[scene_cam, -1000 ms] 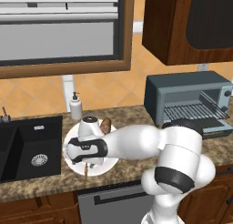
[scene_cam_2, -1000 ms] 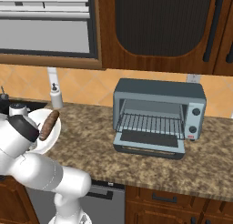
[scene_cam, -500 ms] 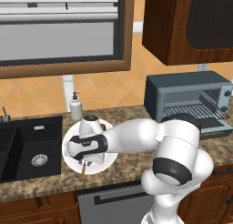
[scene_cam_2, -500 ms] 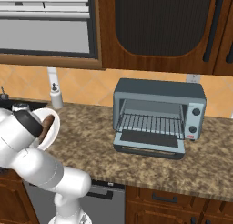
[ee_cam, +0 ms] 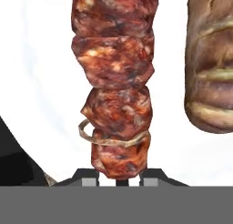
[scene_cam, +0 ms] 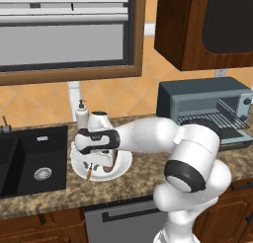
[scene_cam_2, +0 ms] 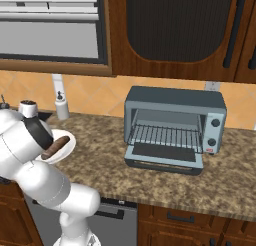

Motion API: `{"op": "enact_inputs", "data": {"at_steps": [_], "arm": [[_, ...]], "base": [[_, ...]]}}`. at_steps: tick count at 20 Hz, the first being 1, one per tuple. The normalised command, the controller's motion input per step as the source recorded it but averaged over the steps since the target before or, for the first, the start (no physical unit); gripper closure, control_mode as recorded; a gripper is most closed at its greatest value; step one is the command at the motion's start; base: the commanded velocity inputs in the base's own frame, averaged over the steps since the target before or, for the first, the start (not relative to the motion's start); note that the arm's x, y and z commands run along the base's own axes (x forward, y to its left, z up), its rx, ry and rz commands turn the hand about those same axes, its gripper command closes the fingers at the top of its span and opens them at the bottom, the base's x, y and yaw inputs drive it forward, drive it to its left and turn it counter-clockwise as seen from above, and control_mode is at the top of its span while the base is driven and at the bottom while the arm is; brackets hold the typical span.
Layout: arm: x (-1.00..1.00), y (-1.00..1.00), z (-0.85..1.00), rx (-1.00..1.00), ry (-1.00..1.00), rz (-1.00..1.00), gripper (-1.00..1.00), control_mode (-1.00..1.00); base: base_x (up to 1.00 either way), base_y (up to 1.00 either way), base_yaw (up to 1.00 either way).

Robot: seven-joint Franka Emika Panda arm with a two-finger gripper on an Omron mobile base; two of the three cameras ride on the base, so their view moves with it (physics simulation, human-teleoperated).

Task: Pick up the kebab skewer and baguette bread, and place them inside the toaster oven. Close the toaster oven door and start by setting the timer.

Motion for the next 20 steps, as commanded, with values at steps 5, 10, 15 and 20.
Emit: {"op": "enact_inputs", "data": {"at_steps": [5, 10, 15, 20], "arm": [[0.0, -0.3, 0.38, 0.04, 0.06, 0.13, 1.0, -1.0], [-0.04, -0.73, 0.38, 0.02, 0.01, 0.2, 1.0, -1.0], [-0.1, -0.86, 0.27, 0.0, 0.0, 0.2, 1.0, -1.0], [-0.35, -1.0, 0.05, 0.0, 0.0, 0.19, 1.0, -1.0]], "base": [[0.0, 0.0, 0.0], [0.0, 0.0, 0.0], [0.0, 0.0, 0.0], [0.0, 0.0, 0.0]]}}
